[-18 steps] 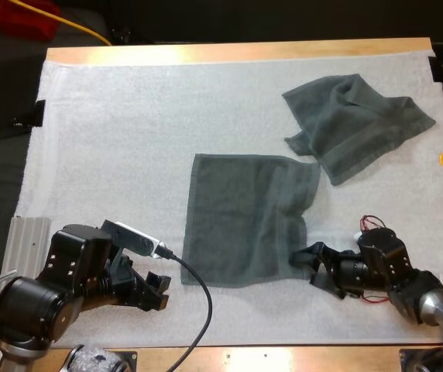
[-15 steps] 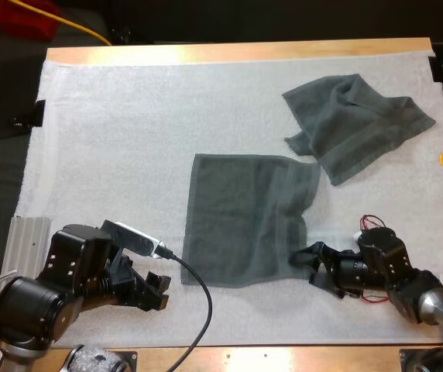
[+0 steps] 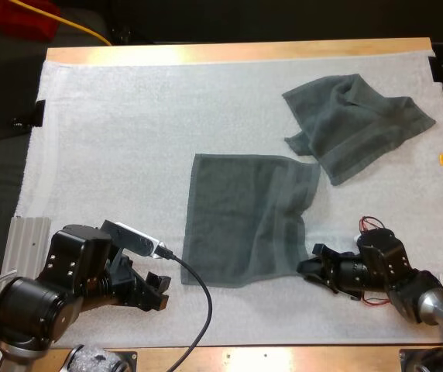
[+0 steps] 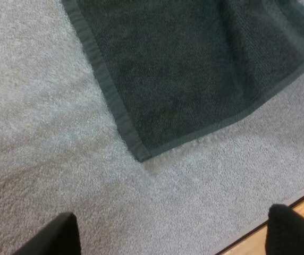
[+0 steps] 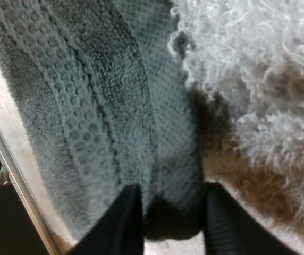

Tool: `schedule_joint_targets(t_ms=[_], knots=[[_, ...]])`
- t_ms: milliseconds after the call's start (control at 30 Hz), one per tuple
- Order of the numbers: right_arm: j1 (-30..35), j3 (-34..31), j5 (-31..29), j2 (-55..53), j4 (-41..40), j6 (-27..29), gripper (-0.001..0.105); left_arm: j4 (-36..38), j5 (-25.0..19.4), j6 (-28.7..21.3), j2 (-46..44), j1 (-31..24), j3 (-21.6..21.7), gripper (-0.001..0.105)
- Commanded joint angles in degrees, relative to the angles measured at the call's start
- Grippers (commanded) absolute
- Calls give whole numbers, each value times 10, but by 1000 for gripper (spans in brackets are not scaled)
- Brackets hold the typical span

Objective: Pick towel from pile, fold and stack

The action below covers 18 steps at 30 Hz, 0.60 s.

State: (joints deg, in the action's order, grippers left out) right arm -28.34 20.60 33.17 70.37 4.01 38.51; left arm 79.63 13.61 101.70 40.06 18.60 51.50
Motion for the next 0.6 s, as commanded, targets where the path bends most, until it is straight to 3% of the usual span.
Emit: schedule_joint_targets(t_ms=[0,200,400,567], knots=[[2,-2,-1,3,-5,2,18,2,3,5,0,4,0,69],[1,-2,1,0,-4,34,1,-2,3,6,0,4,-5,69],[1,-2,1,-13,-4,43,1,-23,5,42,0,4,-34,69],[1,-2,1,-16,-28,56,1,-83,54,79,0,4,-86,69]])
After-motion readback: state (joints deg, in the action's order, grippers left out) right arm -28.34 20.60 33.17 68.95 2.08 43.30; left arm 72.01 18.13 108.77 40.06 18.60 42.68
